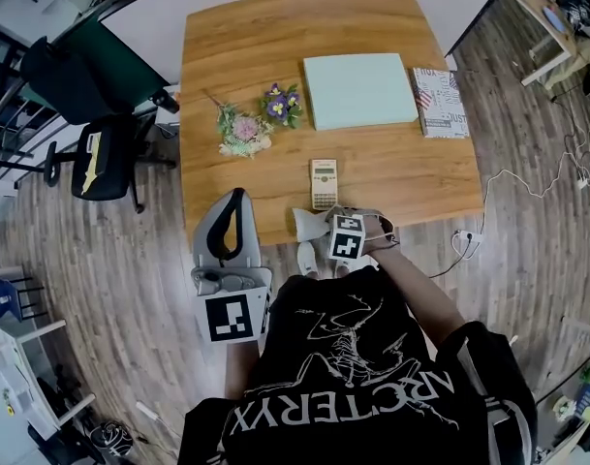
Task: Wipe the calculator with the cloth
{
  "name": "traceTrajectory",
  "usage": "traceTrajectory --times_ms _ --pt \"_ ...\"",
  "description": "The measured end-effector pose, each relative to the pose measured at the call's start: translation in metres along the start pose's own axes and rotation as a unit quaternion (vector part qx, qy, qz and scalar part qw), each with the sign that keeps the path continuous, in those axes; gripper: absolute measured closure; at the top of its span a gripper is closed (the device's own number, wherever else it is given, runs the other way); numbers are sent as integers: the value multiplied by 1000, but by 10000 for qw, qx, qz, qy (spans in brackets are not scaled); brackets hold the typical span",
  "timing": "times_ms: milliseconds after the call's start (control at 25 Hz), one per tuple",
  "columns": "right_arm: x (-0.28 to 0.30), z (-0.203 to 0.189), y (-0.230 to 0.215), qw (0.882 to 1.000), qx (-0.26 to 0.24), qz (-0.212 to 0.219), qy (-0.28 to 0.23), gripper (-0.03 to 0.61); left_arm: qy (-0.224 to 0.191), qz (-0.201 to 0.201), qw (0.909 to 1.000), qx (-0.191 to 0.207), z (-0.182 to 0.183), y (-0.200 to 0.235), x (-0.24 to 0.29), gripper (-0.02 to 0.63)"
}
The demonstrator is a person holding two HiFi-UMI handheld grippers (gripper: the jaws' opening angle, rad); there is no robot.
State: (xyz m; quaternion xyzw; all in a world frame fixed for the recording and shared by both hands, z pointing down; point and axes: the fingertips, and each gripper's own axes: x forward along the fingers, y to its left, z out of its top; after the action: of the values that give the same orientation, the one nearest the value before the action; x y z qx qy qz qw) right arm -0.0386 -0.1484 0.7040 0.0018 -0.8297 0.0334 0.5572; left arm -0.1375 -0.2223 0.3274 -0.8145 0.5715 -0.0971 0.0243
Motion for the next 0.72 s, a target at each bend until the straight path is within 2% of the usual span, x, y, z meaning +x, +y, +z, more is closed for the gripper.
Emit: traceTrajectory --times_ms 80,120,160,240,320,360,480,560,600,640,720 --pt "-38 10 -8 9966 525 -199 -609 486 -34 -4 10000 0 2 2 1 604" --pt "-62 15 -15 9909 833 -356 -998 486 -77 -11 10000 18 3 2 2 604" --pt "-90 19 -25 9814 1147 -562 -1430 486 -142 -20 9999 47 5 3 4 604" --pt "-155 25 -45 9537 1627 -1095 -2280 486 -175 -53 9998 67 6 2 7 604" --pt "-223 26 -65 9185 1824 -1776 -3027 486 -136 -100 9998 45 6 -1 11 604" --pt "-257 25 -73 8965 1876 -2132 -3400 486 -143 -127 9998 44 6 -2 13 604" --pt "-354 20 -89 8128 2055 -3074 -4501 485 -179 -198 9996 62 9 -6 17 604" --pt "-399 9 -93 7606 2169 -3603 -4945 486 -294 -219 9993 111 14 -7 21 604" --pt "-414 2 -94 7410 2208 -3835 -5050 485 -394 -226 9989 150 18 -7 22 604" --pt "-424 -5 -93 7262 2228 -4032 -5103 485 -470 -235 9985 171 20 -6 23 604" --pt "-434 -13 -90 7071 2223 -4304 -5150 485 -496 -250 9983 170 22 -5 25 604"
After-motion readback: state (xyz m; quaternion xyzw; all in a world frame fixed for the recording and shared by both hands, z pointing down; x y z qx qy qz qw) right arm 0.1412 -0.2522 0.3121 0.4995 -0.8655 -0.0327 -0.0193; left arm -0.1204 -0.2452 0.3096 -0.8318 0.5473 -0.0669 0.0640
